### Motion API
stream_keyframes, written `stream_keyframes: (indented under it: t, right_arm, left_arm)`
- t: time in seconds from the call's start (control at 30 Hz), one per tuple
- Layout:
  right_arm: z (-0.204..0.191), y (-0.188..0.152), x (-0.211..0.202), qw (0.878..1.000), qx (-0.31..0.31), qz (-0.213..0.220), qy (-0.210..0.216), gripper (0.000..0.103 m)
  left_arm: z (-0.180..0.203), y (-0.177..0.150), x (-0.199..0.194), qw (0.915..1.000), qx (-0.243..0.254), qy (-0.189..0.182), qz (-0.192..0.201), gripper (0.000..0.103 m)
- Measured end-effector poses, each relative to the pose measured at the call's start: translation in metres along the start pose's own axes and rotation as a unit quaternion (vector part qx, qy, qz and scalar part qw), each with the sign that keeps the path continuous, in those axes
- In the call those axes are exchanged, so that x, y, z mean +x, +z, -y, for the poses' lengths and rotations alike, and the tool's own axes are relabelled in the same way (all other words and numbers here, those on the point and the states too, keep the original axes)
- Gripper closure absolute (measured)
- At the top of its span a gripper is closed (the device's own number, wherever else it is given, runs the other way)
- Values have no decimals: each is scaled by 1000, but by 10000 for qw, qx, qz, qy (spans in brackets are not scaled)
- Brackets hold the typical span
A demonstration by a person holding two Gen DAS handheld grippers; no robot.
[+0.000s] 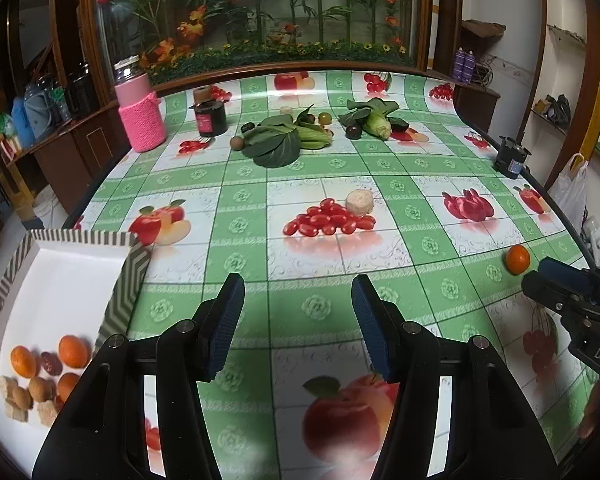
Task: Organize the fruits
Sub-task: 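Grasp an orange with the right tool while the left tool grasps a beige bread ball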
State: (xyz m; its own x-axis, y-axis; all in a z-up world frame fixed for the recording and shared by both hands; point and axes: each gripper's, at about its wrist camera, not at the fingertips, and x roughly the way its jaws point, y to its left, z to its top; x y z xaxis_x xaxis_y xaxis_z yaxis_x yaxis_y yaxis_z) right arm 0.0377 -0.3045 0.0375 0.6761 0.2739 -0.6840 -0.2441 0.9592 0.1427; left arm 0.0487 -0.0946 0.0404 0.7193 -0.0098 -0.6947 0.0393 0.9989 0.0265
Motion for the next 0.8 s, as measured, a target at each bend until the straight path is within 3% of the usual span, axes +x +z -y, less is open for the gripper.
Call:
stream_keyframes:
  t: [0.23,0.5,0.7,0.8]
  right_arm:
    - [28,-3,-2,9992,190,20,-351,63]
    - [50,-4,19,9965,302,-333,-708,62]
    - [64,-1,43,9951,300,-531,-780,62]
    - [67,-1,51,9970,349,-520,-458,66]
  left_arm:
    - [8,6,12,10000,67,-21,-63,47]
    - [15,14,30,9997,74,-124,-212,47]
    - [19,24,43,9987,44,-376,-331,47]
    - [22,30,50,9984,42,-418,-380,47]
